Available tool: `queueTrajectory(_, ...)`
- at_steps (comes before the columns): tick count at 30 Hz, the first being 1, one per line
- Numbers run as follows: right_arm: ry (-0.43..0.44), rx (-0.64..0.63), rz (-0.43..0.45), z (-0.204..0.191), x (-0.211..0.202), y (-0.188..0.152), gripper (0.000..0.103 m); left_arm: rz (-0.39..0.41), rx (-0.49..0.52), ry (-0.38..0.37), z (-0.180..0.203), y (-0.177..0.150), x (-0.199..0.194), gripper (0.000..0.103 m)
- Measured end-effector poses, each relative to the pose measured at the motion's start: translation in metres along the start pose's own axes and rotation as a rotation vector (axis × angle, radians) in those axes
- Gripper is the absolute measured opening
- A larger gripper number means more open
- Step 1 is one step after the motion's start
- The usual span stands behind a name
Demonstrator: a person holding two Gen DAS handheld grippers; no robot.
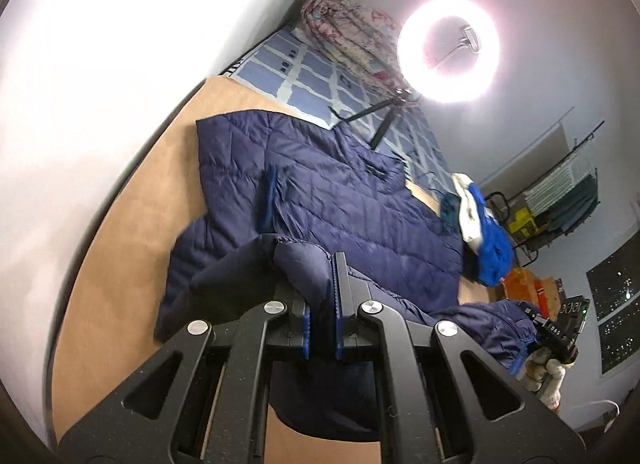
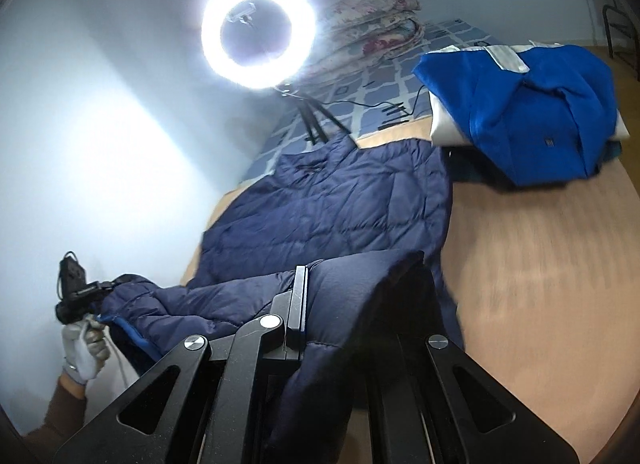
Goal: Fold large clothes
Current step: 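Lay the folded side down and open both grippers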
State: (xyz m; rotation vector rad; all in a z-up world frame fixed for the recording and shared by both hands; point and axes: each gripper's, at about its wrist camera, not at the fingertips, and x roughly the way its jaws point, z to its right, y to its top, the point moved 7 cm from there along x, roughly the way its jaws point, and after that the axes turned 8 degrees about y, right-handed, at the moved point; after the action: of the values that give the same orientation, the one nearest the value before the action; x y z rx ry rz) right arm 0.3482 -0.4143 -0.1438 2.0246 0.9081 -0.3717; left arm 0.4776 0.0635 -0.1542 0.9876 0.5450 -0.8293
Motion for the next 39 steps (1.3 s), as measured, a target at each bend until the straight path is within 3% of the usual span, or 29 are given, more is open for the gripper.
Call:
queueTrajectory(9,-0.127,0.026,-0.077,0.064,0.083,0.022,0.005,-0.064,-0.01,0.097,-0.026,0.028,0.114,0.006)
queueTrajectory(16,-0.144,0.074,-0.131,0.104,0.121,0.014,0.005,-0.101,-0.062,0.1,-0.048,0.029,0.163,0.006)
queueTrajectory(19,-0.121,0.08,-0.138,0.107,0.123,0.014,0.007,-0.103,-0.062,0.101,-0.049,0.032,0.163,0.017)
queueTrajectory(21,-0.106,0.081,-0.144,0.106,0.118,0.016,0.009,-0.101,-0.056,0.091,-0.047,0.036,0.156,0.032)
queueTrajectory(22,-0.101,0.081,-0.148,0.105,0.116,0.018,0.014,-0.09,-0.059,0.077,-0.047,0.041,0.15,0.041)
queueTrajectory(23,-0.104,0.08,-0.147,0.105,0.111,0.02,0.017,-0.08,-0.062,0.068,-0.046,0.045,0.146,0.046)
queueTrajectory(24,-0.111,0.075,-0.139,0.106,0.104,0.022,0.026,-0.062,-0.061,0.063,-0.046,0.051,0.138,0.048)
queueTrajectory(27,-0.1,0.058,-0.074,0.105,0.077,0.032,0.044,0.029,-0.022,0.105,-0.046,0.07,0.11,0.065)
queueTrajectory(29,-0.096,0.058,-0.016,0.109,0.054,0.037,0.046,0.097,0.006,0.112,-0.05,0.081,0.087,0.067)
queueTrajectory(31,-0.087,0.055,0.01,0.114,0.04,0.038,0.047,0.11,0.054,0.12,-0.05,0.081,0.078,0.067)
queueTrajectory(35,-0.113,0.015,-0.031,0.123,0.036,0.027,0.047,0.039,0.183,0.186,-0.055,0.063,0.091,0.067)
queueTrajectory(39,-0.139,-0.023,-0.079,0.122,0.056,0.019,0.047,-0.029,0.186,0.194,-0.058,0.051,0.118,0.067)
